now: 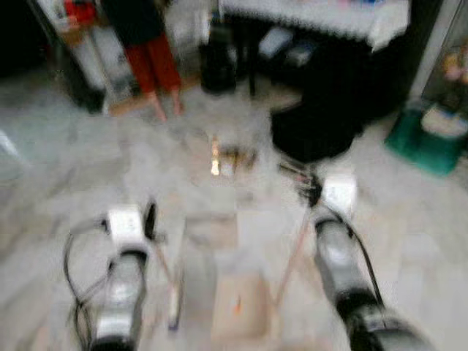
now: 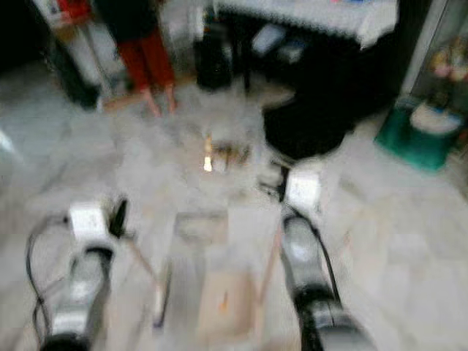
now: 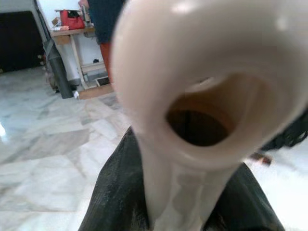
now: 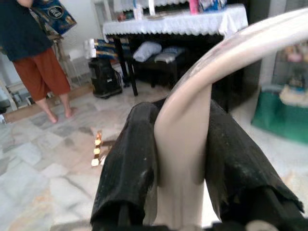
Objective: Sweep floor
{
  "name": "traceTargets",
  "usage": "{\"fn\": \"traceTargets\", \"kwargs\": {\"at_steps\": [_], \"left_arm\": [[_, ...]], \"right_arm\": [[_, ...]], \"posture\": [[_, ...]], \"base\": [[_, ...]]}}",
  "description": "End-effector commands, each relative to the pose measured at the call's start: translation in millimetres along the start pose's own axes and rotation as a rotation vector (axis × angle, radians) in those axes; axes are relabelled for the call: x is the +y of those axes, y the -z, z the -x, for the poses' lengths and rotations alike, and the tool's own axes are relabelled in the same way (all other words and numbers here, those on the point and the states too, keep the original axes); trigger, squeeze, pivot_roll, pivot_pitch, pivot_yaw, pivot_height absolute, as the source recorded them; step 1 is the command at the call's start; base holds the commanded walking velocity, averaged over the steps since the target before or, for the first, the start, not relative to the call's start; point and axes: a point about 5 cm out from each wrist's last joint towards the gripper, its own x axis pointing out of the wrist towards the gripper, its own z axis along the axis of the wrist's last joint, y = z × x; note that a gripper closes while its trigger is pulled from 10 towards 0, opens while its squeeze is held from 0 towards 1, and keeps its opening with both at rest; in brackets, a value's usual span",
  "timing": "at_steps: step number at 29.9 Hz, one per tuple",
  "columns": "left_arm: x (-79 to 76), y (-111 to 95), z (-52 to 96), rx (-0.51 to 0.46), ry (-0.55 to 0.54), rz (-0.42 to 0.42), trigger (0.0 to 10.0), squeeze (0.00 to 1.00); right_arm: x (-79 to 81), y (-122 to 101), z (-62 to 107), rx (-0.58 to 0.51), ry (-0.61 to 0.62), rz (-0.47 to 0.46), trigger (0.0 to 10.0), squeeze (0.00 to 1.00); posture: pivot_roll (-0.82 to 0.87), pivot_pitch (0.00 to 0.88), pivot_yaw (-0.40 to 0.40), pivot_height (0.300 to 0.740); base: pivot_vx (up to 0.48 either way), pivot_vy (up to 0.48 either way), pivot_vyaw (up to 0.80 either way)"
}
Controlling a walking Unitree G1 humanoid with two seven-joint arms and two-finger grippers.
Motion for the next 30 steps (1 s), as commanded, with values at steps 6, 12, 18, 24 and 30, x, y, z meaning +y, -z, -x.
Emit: {"fn": "traceTargets", "kwargs": {"at_steps": [6,12,18,24,30], "left_arm": [[11.7,-9,-1.1,-0.053,-0.037,-0.023,10.0,0.0],[14.8,-10,-1.5,-0.06,-0.049,-0.024,10.0,0.0],[15.2,-9,-0.7,-0.058,-0.056,-0.017,10.0,0.0],[18.1,-3,2.6,-0.037,-0.077,0.0,10.0,0.0],[20.9,-3,5.2,-0.039,-0.078,-0.007,10.0,0.0]], "right_arm": [[15.3,-12,-4.1,-0.044,-0.052,-0.018,10.0,0.0],[17.4,-12,-3.9,-0.046,-0.068,-0.019,10.0,0.0],[17.7,-13,-4.1,-0.049,-0.074,-0.019,10.0,0.0],[17.7,-12,-3.6,-0.051,-0.081,-0.021,10.0,0.0],[18.0,-11,-2.2,-0.049,-0.085,-0.018,10.0,0.0]], "posture": [[0.02,0.0,0.083,0.74],[0.02,0.0,0.077,0.74],[0.01,0.0,0.073,0.74],[0.01,0.0,0.071,0.74],[0.01,0.0,0.069,0.74]], "base": [[0.302,0.0,0.0],[0.343,0.0,0.0],[0.354,0.0,0.0],[0.357,0.0,0.0],[0.364,0.0,0.0]]}}
